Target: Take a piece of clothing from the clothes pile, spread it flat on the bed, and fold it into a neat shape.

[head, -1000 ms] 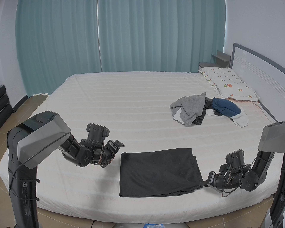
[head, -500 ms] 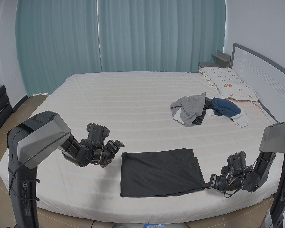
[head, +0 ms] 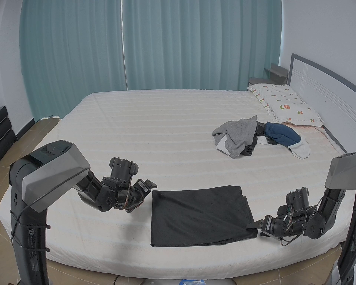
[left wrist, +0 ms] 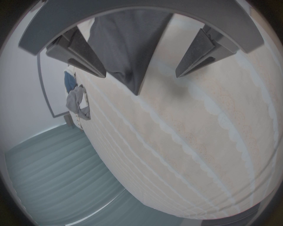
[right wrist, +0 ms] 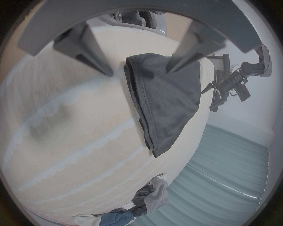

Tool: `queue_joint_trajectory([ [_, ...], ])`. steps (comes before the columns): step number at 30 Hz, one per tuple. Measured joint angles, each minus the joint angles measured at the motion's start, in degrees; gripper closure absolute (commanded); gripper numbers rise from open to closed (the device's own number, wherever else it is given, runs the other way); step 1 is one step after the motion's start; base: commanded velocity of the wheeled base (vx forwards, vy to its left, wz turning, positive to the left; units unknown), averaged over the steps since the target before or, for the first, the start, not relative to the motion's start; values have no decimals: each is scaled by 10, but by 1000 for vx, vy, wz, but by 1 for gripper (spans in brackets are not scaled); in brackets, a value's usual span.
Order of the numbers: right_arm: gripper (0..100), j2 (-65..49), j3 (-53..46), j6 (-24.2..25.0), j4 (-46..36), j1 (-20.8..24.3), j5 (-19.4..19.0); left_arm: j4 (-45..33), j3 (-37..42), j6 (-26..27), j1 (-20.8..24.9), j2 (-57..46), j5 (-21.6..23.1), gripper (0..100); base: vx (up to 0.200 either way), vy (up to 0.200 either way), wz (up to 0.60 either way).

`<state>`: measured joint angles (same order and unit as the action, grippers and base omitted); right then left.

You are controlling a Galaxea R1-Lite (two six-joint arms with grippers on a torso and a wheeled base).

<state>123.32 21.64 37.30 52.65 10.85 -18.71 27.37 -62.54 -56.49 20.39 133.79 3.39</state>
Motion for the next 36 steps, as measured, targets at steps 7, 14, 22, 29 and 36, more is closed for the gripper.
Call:
queue_joint_trajectory([
  [7,0,-1,21,20,4,-26,-8,70,66,60,19,-2,5,0,0,0,0],
  [14,0,-1,33,33,5,-41,-20,175,139,122,41,-2,10,0,0,0,0],
  [22,0,0,39,34,4,-44,-22,182,149,124,57,0,11,0,0,0,0],
  [29,0,1,40,35,5,-42,-23,181,143,124,59,4,11,100,0,0,0],
  [36,0,1,41,35,5,-42,-23,181,142,124,61,5,6,100,0,0,0],
])
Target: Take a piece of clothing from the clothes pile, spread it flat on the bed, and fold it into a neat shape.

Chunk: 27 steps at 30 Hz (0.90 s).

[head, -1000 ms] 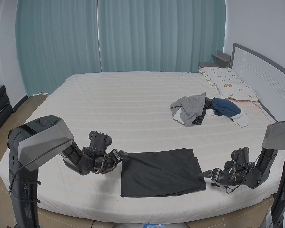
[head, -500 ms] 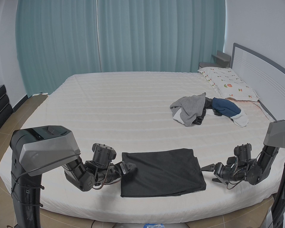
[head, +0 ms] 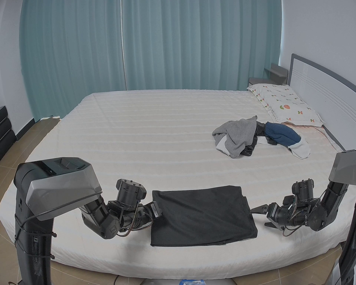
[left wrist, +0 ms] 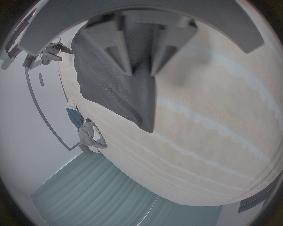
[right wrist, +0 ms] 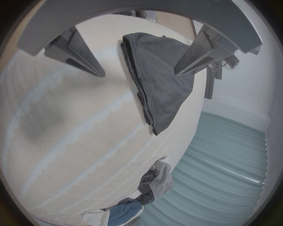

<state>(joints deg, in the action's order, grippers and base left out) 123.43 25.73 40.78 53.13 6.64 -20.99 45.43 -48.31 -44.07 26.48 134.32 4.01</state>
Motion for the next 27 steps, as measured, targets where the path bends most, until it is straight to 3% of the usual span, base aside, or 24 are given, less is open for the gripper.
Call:
queue_joint_trajectory([
  [27,0,-1,0,7,-1,-4,-2,-19,11,0,2,-15,-46,100,0,0,0],
])
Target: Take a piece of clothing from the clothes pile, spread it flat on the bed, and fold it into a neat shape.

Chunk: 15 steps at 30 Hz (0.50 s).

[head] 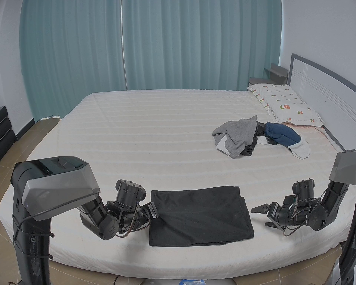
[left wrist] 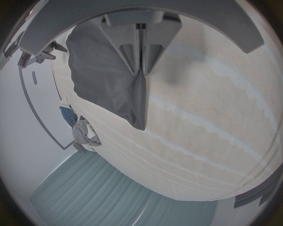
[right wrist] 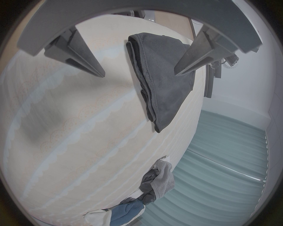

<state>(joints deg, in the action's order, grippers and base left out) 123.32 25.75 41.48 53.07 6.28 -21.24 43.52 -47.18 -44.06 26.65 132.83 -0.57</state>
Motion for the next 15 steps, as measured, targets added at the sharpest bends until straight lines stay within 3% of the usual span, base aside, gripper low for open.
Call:
queue_joint_trajectory([
  [15,0,0,4,4,-1,-2,0,-46,0,-21,-1,-20,-1,100,0,0,0],
])
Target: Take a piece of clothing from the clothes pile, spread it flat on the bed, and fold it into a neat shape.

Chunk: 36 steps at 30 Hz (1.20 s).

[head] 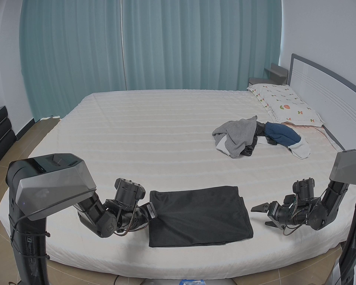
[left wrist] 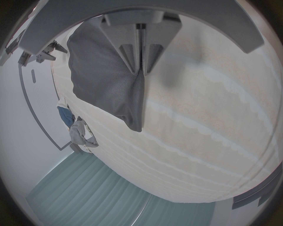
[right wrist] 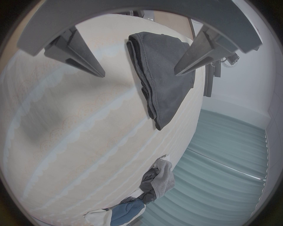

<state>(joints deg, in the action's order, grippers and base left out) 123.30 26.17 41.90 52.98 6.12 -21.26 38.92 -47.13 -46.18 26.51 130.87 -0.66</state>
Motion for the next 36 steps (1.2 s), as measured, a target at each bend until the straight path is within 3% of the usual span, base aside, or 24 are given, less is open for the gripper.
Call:
queue_joint_trajectory([
  [30,0,2,3,0,1,1,0,0,14,-19,-14,-12,1,100,0,0,0],
  [36,0,2,3,0,1,1,0,0,14,-20,-14,-12,1,100,0,200,0],
])
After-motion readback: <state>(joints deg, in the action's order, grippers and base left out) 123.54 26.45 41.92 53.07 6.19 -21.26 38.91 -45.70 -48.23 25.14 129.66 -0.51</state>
